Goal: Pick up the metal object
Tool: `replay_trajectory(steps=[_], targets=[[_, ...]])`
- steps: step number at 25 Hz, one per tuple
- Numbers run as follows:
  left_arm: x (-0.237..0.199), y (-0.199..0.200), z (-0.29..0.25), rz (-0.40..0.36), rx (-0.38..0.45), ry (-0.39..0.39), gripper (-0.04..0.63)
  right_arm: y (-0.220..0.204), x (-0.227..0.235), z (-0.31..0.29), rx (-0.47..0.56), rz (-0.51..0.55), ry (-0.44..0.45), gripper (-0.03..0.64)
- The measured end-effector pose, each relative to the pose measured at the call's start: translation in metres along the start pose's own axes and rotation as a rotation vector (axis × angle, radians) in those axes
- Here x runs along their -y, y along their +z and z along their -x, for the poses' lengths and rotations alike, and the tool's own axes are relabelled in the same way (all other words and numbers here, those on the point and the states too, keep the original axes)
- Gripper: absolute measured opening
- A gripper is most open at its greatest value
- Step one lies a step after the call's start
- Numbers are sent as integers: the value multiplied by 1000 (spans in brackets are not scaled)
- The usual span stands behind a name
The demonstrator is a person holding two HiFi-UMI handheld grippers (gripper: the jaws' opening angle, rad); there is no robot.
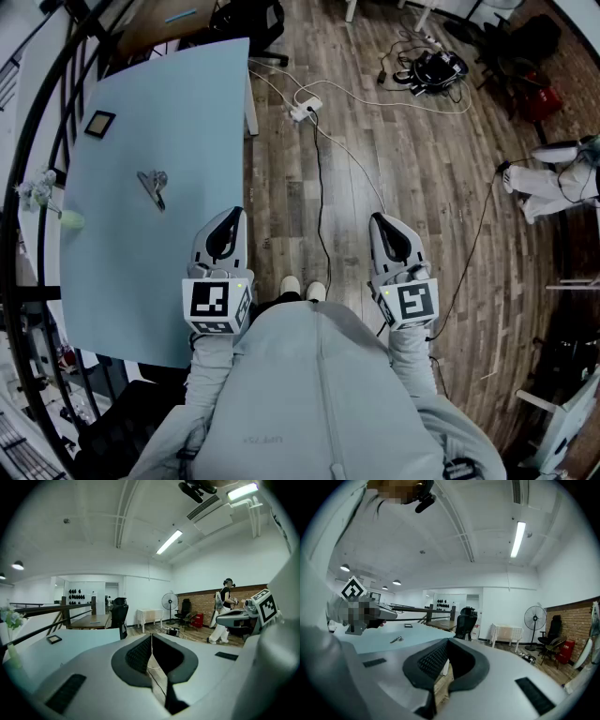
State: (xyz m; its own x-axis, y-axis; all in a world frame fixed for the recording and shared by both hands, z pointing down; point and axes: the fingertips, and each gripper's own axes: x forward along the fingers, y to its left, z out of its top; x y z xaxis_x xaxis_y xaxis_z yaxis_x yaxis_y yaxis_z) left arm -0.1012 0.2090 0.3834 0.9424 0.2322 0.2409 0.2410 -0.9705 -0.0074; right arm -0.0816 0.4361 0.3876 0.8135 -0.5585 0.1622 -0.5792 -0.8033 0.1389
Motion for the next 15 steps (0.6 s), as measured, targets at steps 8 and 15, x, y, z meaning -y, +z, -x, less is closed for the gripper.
replay_trajectory(steps=[8, 15], targets=[[-6, 0, -3, -13, -1, 5, 29, 1, -1, -7, -3, 43, 8, 25], [-26, -2, -16, 2, 5, 45, 29, -1, 3, -28, 16, 54, 38, 25]])
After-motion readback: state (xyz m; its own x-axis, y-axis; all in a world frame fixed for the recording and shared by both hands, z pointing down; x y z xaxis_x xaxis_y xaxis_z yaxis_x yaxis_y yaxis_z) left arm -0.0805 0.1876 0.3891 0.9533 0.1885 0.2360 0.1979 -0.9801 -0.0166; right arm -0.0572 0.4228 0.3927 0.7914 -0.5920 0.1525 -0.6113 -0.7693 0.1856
